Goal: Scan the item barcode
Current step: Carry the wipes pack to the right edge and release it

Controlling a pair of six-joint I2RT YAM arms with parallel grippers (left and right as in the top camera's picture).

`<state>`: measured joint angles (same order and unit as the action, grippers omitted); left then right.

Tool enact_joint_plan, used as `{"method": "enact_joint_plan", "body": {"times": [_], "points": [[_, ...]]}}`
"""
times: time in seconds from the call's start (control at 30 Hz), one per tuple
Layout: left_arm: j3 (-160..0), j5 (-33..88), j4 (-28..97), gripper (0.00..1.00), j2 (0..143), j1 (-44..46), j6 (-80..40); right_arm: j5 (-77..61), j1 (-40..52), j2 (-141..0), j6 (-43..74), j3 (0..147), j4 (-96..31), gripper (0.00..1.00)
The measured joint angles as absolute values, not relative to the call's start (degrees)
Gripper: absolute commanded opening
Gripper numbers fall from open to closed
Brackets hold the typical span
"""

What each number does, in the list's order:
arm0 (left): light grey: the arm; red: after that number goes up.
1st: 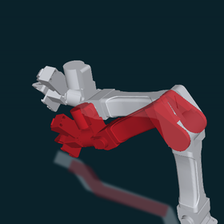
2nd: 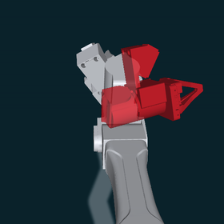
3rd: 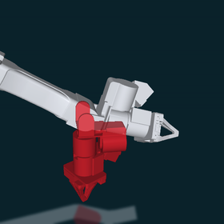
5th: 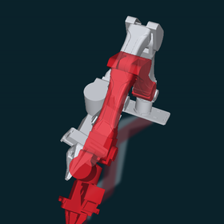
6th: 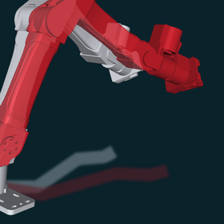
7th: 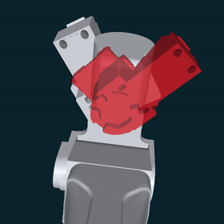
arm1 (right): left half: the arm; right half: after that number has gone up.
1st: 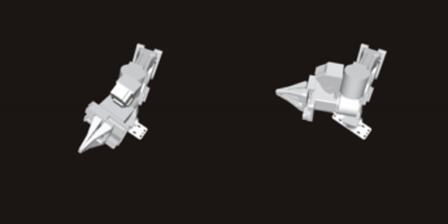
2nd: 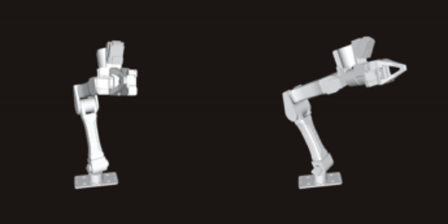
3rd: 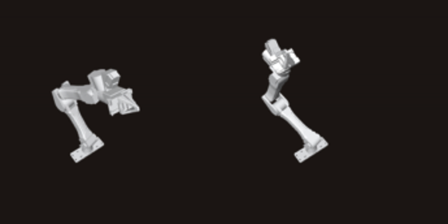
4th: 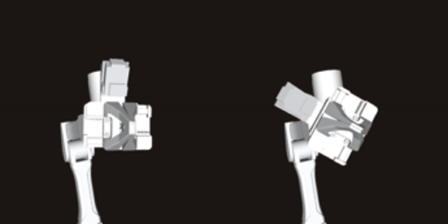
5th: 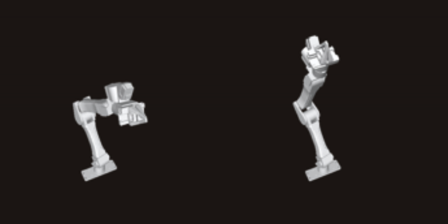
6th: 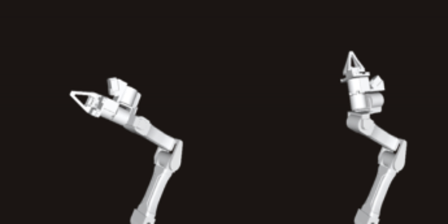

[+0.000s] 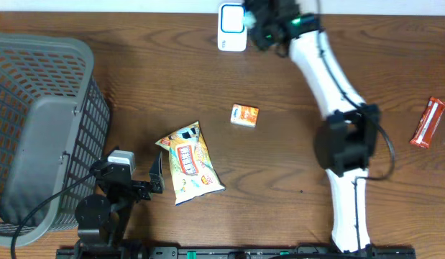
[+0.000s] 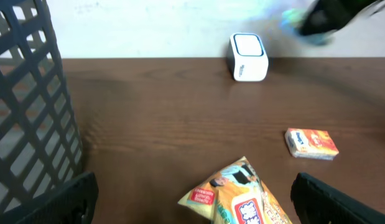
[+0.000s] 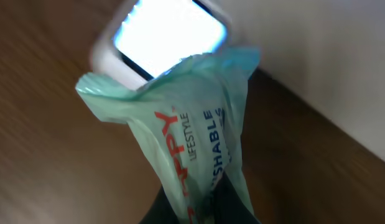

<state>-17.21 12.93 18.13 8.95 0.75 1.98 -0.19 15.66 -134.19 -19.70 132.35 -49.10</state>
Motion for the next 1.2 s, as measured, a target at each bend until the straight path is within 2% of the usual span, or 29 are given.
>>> {"method": "enact_joint_plan", "body": {"times": [0.2,0.37,0.53,0.8,0.97,1.07,1.1,1.13,1.17,1.2], "points": [[-17.2,13.0,18.1,0.99,9.0,0.8,2.0,10.2,9.0,-123.3,-12.0,134.5,-70.6,0.02],[-17.2,13.0,18.1,1.00,9.0,0.8,2.0,15.6,1.6,-123.3,1.4,130.2,-78.8,0.01],[-17.2,12.9,18.1,0.99,9.0,0.8,2.0,21.3,-5.7,-126.0,11.4,117.7,-73.6,0.01],[-17.2,13.0,18.1,0.99,9.0,0.8,2.0,23.0,-17.9,-127.0,14.9,100.3,-56.1,0.01],[-17.2,13.0,18.1,0.99,9.0,0.8,2.0,23.4,-26.1,-127.0,10.9,93.8,-46.1,0.14],[-17.2,13.0,18.0,0.99,9.0,0.8,2.0,23.9,-30.0,-127.0,8.3,93.1,-44.8,0.22],[-17.2,13.0,18.1,0.99,9.0,0.8,2.0,23.9,-31.1,-127.0,7.7,93.1,-44.9,0.29],[-17.2,13.0,18.1,0.99,9.0,0.8,2.0,23.9,-32.1,-127.0,7.2,93.1,-45.2,0.53],[-17.2,13.0,18.1,0.99,9.0,0.8,2.0,23.8,-32.9,-127.0,7.0,93.3,-45.9,0.69],[-17.2,13.0,18.1,0.99,9.0,0.8,2.0,23.8,-33.6,-127.0,6.6,93.6,-46.9,0.95]]}}
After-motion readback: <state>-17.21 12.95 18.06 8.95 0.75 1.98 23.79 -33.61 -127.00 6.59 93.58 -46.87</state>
